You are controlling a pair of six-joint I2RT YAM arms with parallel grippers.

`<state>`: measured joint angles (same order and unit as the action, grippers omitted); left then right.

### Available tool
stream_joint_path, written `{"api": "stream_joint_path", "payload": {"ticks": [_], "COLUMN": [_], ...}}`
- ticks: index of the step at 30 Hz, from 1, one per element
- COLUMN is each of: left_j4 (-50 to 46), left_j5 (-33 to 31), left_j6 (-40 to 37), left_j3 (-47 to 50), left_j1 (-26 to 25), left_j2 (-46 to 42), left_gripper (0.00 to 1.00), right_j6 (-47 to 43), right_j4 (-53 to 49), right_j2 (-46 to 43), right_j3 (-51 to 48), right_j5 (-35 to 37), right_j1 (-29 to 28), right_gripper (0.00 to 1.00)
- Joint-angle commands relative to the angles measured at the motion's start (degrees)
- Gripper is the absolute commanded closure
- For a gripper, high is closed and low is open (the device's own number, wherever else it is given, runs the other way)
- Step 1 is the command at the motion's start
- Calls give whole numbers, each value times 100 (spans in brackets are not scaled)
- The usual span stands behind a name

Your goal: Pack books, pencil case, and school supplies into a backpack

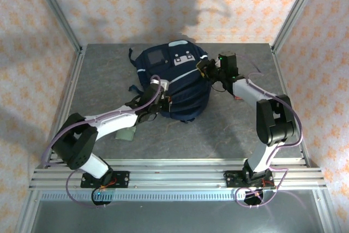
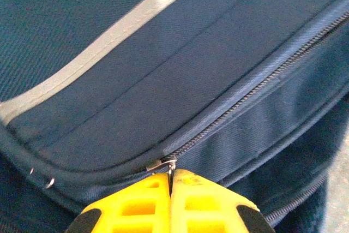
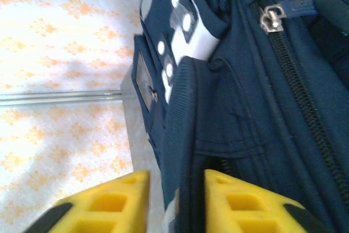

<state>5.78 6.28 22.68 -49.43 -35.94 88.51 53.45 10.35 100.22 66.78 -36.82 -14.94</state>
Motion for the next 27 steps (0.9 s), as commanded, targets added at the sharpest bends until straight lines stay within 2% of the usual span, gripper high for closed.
{"api": "stream_joint_path", "payload": {"ticks": [1,7,9,10,13,21,27], "left_j4": [357,362,388,405,454,-46,-279], "left_j5": [395,463,438,410,359,-429,-771], "left_j6": [113,105,127,139,201,132,312], "left_j3": [-292,-467,-413,-371,-233,35,913], "left_j1": [-148,-228,-245,-240,-255,-189,534], "left_j2": [196,482,497,492,445,156,-543], "left_gripper": [100,100,100,100,100,100,100], "right_j6": [239,423,430,421,497,464,466], "right_j4": [999,1500,1497,1489,1525,1421,1430], "right_j2": [-348,-630,-617,-596,-459,-440,-554], "right_j3": [-330,-1306,-1449,-1481,-1562,-1519,-1455], "right_j5": [-290,-177,-77,-47,-48,157,135], "right_j1": [-245,-734,-849,-884,-897,-757,-361], "right_gripper": [65,65,68,73,99,100,100]}}
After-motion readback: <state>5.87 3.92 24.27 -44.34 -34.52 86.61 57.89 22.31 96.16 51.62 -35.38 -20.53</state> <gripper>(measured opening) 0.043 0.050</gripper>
